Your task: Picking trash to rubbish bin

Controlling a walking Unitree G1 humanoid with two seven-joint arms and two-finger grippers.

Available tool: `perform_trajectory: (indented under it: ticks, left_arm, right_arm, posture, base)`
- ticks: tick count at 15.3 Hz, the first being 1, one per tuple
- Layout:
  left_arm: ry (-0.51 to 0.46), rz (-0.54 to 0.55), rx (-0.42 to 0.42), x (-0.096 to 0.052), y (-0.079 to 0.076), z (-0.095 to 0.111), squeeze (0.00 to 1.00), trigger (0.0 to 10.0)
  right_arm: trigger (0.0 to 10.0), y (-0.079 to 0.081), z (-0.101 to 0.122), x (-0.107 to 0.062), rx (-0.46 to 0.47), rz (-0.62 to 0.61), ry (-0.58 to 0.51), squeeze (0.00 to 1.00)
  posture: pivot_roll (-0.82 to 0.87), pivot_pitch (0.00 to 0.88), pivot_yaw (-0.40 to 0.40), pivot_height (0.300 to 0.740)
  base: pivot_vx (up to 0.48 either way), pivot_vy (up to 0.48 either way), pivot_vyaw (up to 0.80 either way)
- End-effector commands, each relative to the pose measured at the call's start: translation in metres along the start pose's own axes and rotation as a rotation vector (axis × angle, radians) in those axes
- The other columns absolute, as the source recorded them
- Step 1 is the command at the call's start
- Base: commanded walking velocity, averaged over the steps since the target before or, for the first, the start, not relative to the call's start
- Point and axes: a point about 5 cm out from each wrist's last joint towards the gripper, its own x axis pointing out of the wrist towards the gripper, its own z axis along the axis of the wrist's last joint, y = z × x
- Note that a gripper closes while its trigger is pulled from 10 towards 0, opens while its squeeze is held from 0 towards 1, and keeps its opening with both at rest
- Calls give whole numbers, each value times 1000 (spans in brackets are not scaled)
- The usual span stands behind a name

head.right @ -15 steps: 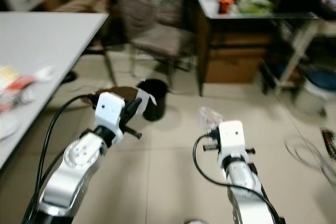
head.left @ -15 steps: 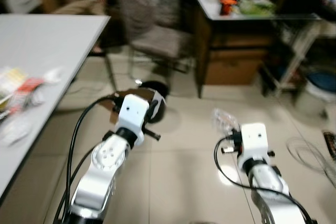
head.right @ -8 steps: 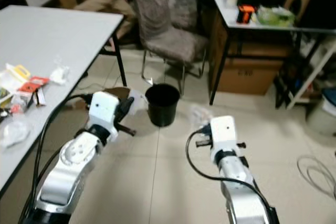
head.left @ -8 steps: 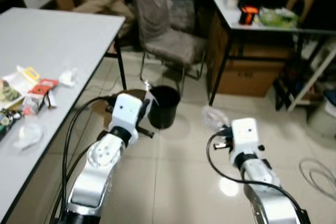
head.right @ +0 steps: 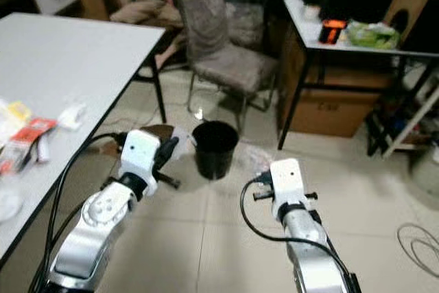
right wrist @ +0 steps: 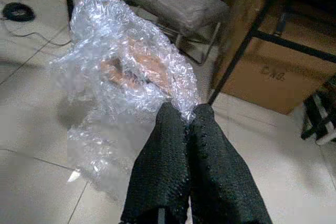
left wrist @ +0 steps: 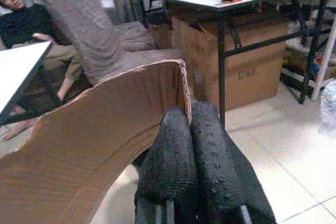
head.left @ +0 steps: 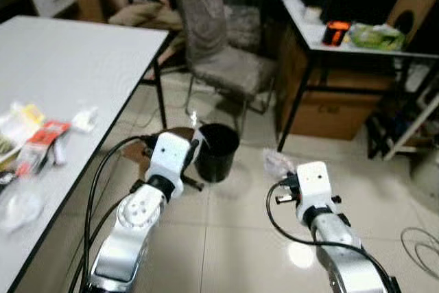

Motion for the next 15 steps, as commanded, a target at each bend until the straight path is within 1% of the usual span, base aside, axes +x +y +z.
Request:
perform_trajectory:
  ticks: [1, 3, 4, 6, 8, 9, 10, 11, 12, 15]
  left_arm:
    - [-25, -28, 19, 3, -7, 4, 0, 10000]
    - [-13, -23, 24, 2, -5, 0, 0, 10000]
    - [7, -28, 24, 1, -5, -4, 0, 10000]
    - [15, -36, 35, 0, -5, -6, 0, 10000]
    - [21, -19, 44, 0, 0, -9, 0, 10000]
    - [25, -25, 45, 1, -2, -9, 0, 10000]
    - [28, -42, 55, 2, -3, -9, 0, 10000]
    - [30, -41, 46, 1, -3, -10, 0, 10000]
    - [36, -43, 61, 2, -2, -11, 0, 10000]
    - [36, -49, 63, 3, -1, -12, 0, 10000]
  right_arm:
    - [10000, -10, -3, 0, -1, -26, 6, 0]
    - [10000, -8, -4, 1, -5, -18, 3, 0]
    - [10000, -9, -6, 2, -20, -24, 0, 0]
    - [10000, -8, -8, 4, -28, -29, 5, 0]
    - [10000, -5, -2, 6, -20, -31, -28, 0]
    - [10000, -4, -3, 7, -22, -16, -22, 0]
    - [10000, -2, -4, 7, -46, -2, -17, 0]
    - [10000, -1, -3, 8, -48, 2, -24, 0]
    - [10000, 0, -3, 9, -39, 4, -22, 0]
    - [10000, 3, -2, 12, -97, 39, -32, 0]
  posture:
    - [-198, 0, -19, 740]
    - [-197, 0, -14, 740]
    - [-195, 0, -15, 740]
    - [-177, 0, -17, 740]
    - [-180, 0, -8, 740]
    - [-172, 0, -4, 740]
    - [-179, 0, 4, 740]
    - [-179, 0, 4, 740]
    - [-180, 0, 9, 740]
    - [-176, 0, 11, 740]
  base:
    - [386, 0, -681]
    - [386, 0, -691]
    - [382, 0, 0]
    - [384, 0, 0]
    - [382, 0, 0]
    - [382, 0, 0]
    - [386, 0, 0]
    - [382, 0, 0]
    - [386, 0, 0]
    - [387, 0, 0]
